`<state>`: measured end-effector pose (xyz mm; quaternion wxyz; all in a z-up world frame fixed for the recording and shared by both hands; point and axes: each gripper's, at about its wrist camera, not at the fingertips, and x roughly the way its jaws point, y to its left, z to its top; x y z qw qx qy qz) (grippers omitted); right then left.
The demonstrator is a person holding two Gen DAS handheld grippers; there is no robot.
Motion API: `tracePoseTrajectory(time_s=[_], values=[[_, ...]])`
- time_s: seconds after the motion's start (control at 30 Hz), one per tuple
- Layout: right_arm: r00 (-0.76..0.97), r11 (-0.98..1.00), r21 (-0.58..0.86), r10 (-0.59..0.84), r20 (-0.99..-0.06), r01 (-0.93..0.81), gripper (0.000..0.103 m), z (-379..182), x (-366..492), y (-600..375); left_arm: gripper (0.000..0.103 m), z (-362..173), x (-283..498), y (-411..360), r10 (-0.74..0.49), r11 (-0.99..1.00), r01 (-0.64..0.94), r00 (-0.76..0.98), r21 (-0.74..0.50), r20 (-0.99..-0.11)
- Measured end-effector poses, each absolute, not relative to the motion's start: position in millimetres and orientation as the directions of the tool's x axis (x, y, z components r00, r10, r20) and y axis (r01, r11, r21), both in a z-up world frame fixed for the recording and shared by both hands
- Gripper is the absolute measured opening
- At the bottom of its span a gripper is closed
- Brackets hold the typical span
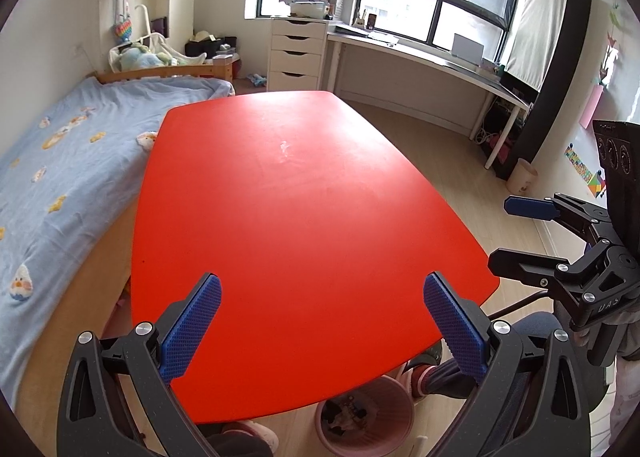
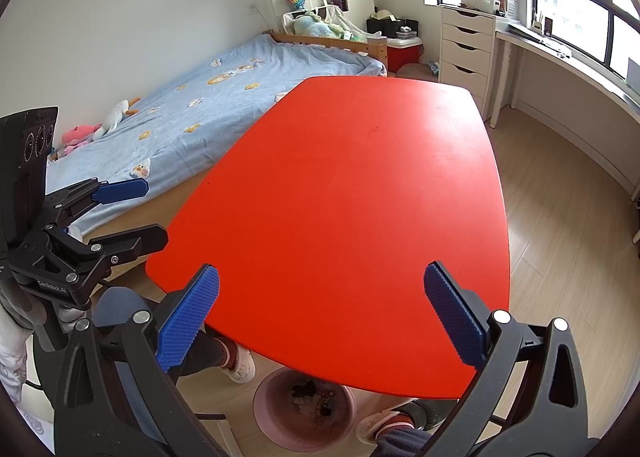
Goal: Collect trash
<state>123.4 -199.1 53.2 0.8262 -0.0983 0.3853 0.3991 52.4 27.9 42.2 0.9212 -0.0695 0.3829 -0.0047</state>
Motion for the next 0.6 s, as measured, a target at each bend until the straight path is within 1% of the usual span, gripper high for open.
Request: tracePoseTrajectory(time_s=[0.6], values=[[0.38,0.661,0.143,0.58,-0.721,-0.737,0.1,49.4,121.5,-194.9,0.097,37.5,52.0,27.7,-0.061,0.991,-0.043,0.7,-0.127,-0.712]])
